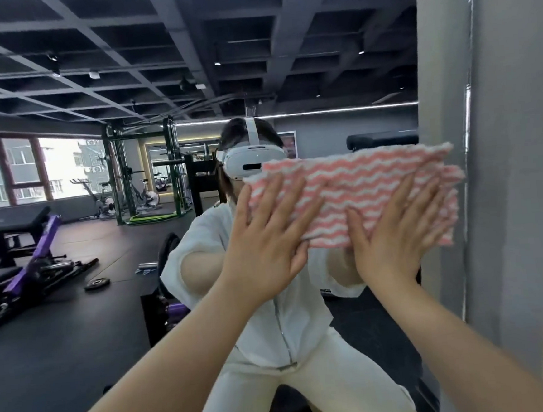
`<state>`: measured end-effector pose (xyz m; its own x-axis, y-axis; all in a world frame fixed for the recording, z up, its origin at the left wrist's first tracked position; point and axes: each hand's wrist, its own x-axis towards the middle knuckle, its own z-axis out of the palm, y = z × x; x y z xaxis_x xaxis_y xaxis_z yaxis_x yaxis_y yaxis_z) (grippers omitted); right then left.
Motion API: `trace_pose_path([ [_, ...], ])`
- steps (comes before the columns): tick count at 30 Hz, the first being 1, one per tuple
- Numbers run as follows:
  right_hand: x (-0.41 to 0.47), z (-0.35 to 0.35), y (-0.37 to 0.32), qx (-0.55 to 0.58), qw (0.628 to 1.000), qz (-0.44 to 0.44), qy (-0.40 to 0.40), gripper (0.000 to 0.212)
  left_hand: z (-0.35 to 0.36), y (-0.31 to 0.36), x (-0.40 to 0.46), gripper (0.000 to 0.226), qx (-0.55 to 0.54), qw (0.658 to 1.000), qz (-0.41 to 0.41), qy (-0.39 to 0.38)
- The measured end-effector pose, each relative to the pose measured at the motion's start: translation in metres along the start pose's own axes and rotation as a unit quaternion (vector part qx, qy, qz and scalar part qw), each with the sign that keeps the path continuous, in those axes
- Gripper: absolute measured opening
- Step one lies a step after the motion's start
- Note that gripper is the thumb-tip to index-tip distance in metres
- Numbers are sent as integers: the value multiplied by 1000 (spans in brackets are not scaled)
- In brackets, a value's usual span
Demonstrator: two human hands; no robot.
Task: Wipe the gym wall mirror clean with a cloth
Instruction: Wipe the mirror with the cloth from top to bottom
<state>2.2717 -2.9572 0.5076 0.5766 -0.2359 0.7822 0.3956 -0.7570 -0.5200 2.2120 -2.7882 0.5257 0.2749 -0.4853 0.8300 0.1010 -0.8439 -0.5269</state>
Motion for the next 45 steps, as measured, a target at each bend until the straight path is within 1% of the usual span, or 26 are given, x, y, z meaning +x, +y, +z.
trace_pose_path([
  [4, 7, -12, -33, 123, 991, 48, -23, 84, -7, 1, -32, 44, -44, 999, -7, 0],
  [6, 4, -13, -59, 134, 991, 10, -26, 83, -20, 0, -46, 40, -56, 998, -30, -2],
  [8, -7, -6, -85, 100, 992, -75, -34, 85, -36, -2, -58, 39, -64, 995, -78, 0],
  [9, -15, 1, -96, 84, 988, -122, -36, 85, -43, -5, -64, 39, -67, 990, -120, 2],
  [11, -33, 17, -112, 54, 975, -214, -13, 81, -51, -13, -76, 44, -68, 968, -240, 10],
  [13, -55, 34, -116, 24, 948, -318, 12, 72, -53, -21, -91, 48, -57, 938, -343, 19],
  [15, -76, 48, -101, -7, 908, -419, 15, 64, -52, -22, -105, 54, -56, 919, -391, -5],
  [17, -84, 53, -73, -41, 884, -466, 10, 60, -51, -17, -115, 60, -61, 914, -398, -57],
  [18, -84, 51, -56, -60, 886, -460, 7, 59, -51, -15, -119, 62, -58, 915, -392, -76],
  [19, -81, 47, -41, -79, 897, -435, 4, 59, -51, -14, -121, 63, -55, 917, -385, -88],
  [22, -66, 29, -20, -98, 942, -321, 1, 63, -52, -15, -120, 64, -52, 919, -379, -97],
  [24, -58, 22, -42, -61, 971, -230, -8, 69, -52, -15, -119, 64, -58, 920, -377, -94],
  [25, -56, 22, -60, -39, 980, -194, -20, 74, -53, -15, -119, 64, -68, 919, -376, -92],
  [26, -56, 24, -80, -24, 984, -177, -26, 78, -55, -16, -121, 62, -84, 918, -377, -87],
  [27, -57, 27, -97, -21, 982, -184, -21, 81, -56, -16, -122, 61, -103, 917, -377, -76],
  [28, -60, 31, -112, -27, 977, -210, -13, 83, -57, -17, -123, 60, -122, 916, -376, -60],
  [31, -81, 48, -132, -54, 944, -325, 7, 82, -62, -12, -134, 55, -167, 907, -385, -18],
  [35, -128, 70, -112, -56, 864, -500, 3, 74, -60, 2, -168, 48, -202, 883, -423, 2],
  [37, -135, 74, -89, -58, 837, -544, 0, 69, -55, 14, -194, 45, -202, 858, -473, 8],
  [38, -135, 74, -76, -68, 834, -548, -1, 65, -52, 21, -210, 43, -191, 847, -495, 1],
  [39, -131, 73, -64, -81, 840, -536, 2, 61, -50, 28, -226, 41, -178, 839, -515, -13],
  [40, -127, 71, -51, -97, 857, -506, 2, 59, -49, 36, -242, 39, -171, 831, -528, -33],
  [42, -118, 62, -33, -123, 912, -392, 7, 64, -48, 52, -274, 26, -163, 815, -550, -82],
  [43, -114, 58, -30, -118, 937, -328, 11, 67, -48, 59, -286, 18, -157, 800, -570, -104],
  [44, -113, 56, -32, -99, 957, -273, 13, 68, -49, 67, -298, 14, -151, 771, -607, -123],
  [45, -114, 56, -37, -79, 969, -235, 20, 69, -50, 72, -307, 16, -139, 726, -659, -140],
])
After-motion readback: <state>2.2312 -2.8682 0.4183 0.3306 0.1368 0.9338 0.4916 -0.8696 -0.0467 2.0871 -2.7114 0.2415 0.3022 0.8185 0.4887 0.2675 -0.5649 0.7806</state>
